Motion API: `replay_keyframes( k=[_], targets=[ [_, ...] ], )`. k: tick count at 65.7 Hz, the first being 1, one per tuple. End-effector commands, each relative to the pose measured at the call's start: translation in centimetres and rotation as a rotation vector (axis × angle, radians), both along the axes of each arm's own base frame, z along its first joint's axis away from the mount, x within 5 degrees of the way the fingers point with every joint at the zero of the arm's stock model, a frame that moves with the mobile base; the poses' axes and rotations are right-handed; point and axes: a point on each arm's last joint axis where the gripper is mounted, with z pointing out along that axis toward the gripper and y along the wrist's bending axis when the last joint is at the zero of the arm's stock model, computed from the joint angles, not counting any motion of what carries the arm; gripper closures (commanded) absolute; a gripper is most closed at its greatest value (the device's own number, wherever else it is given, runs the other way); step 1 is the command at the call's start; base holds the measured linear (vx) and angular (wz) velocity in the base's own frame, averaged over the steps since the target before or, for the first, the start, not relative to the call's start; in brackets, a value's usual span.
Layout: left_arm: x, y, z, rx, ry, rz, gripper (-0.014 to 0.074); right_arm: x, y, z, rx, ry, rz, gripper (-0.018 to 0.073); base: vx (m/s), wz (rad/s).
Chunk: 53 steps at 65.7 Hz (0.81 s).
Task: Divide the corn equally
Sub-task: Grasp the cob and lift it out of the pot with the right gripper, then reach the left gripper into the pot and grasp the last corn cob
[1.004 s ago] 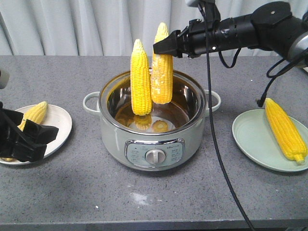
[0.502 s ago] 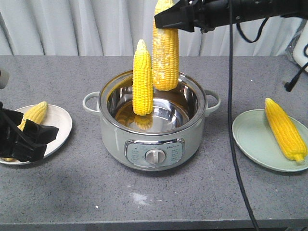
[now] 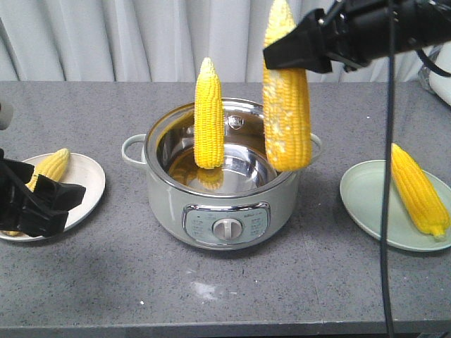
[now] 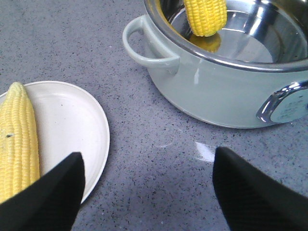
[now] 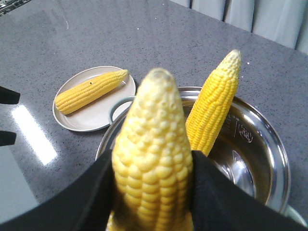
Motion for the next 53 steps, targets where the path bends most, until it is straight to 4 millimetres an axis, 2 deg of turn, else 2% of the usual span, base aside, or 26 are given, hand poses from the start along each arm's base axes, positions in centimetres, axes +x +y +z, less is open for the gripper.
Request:
replay_keyframes(
  k=[1,9,28,44,53],
  targets=[
    [0.0,-0.1,1.5,-0.046,-0.088,0.001,0.0064,-2.9,-0.6,2.2,0.063,-0.100,-0.023,0.0332,0.00,0.00],
    [0.0,-0.1,1.5,-0.046,-0.088,0.001,0.0064,-5.7,-1.2,1.9,0.062,-0.118,-0.031,0.0332,0.00,0.00],
    [0.0,-0.1,1.5,-0.046,-0.088,0.001,0.0064,-10.0,-2.4,-0.7,0.051,-0.142,-0.069,0.0332,0.00,0.00],
    [0.0,-0.1,1.5,-0.046,-0.088,0.001,0.0064,-12.8,-3.1,-3.1,0.042,-0.137,-0.088,0.0332,0.00,0.00],
    [0.0,-0.1,1.5,-0.046,-0.088,0.001,0.0064,-14.1,-3.3,-3.6,0.042,-0.144,-0.088,0.0332,0.00,0.00]
  ],
)
